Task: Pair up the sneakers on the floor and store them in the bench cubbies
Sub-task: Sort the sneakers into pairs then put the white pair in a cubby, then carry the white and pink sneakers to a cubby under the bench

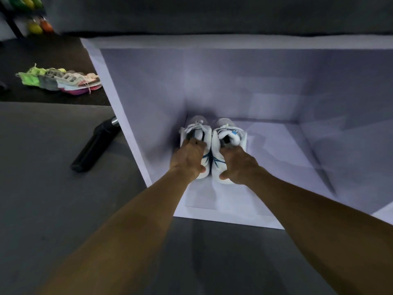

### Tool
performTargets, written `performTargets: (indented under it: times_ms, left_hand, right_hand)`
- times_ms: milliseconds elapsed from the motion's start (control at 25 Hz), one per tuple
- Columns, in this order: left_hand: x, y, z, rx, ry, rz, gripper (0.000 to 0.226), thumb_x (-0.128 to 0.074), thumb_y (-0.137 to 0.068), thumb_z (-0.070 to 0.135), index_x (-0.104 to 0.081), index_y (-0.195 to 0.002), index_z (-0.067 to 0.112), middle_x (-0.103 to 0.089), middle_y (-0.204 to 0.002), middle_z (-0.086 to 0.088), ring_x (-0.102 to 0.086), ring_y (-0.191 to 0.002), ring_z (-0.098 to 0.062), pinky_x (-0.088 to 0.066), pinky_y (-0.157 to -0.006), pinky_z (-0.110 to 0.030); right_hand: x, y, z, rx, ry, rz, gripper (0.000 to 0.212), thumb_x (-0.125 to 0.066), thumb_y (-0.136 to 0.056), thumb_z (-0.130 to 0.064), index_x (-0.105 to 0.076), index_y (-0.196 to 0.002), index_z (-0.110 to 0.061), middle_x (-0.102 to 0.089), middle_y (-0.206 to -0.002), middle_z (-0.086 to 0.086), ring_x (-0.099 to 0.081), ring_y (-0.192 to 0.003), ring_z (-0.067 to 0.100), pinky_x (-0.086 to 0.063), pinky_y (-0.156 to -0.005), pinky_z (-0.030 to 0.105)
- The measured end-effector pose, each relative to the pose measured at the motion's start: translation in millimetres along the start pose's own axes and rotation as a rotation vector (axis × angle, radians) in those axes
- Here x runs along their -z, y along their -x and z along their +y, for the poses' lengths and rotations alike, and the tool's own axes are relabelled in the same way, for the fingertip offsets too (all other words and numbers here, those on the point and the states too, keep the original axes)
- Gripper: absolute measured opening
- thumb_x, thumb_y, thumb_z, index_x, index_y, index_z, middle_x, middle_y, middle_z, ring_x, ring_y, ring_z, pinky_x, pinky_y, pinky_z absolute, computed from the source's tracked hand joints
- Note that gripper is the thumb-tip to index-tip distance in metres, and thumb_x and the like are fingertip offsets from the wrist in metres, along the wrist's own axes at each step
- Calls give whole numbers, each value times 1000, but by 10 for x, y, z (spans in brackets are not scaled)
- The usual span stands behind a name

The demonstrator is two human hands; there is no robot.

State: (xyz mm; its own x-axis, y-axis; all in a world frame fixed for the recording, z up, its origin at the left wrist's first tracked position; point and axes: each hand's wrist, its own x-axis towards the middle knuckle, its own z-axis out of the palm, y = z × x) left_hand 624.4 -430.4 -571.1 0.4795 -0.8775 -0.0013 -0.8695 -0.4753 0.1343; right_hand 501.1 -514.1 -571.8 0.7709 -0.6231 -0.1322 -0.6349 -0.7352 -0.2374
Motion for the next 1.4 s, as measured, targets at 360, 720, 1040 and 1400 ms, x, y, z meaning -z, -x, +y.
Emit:
performTargets:
  times_ms: [360, 720, 1040, 1400]
  left_hand:
    - [565, 858, 133, 70, -66, -169, 76, -71, -75, 51, -40, -139, 24, -43, -138, 0, -42, -125, -26, -45, -91, -41]
    - [2638, 2558, 599, 48, -39, -571, 78, -62, -70, 68, -46, -134, 27, -52, -132, 0, -49, -121, -25, -35, -95, -44]
    - [4841, 3882, 1182, 70, 76, -774, 77, -60, -70, 72, -46, -134, 33, -50, -135, 2, -50, -122, -24, -35, -98, -44]
    - [5959, 4795, 1628, 190, 84, -887, 78, -57, -73, 75, -45, -137, 32, -45, -143, -1, -47, -128, -27, -31, -102, -47]
  right_hand:
    - [401, 823, -262, -23, -206, -37, 75, -74, -79, -40, -38, -142, -22, -42, -146, 4, -37, -135, 26, -40, -105, 41]
    - [2190, 2729, -1053, -103, -81, -467, 68, -64, -84, -51, -38, -142, -27, -48, -141, 4, -41, -131, 27, -36, -103, 45]
    - [4220, 4279, -1614, -118, -122, -654, 64, -64, -83, -53, -43, -138, -28, -47, -143, 2, -41, -133, 28, -29, -107, 47]
    - [5096, 5332, -1747, -137, -113, -761, 69, -65, -82, -53, -41, -140, -24, -50, -141, 4, -46, -130, 30, -34, -106, 46]
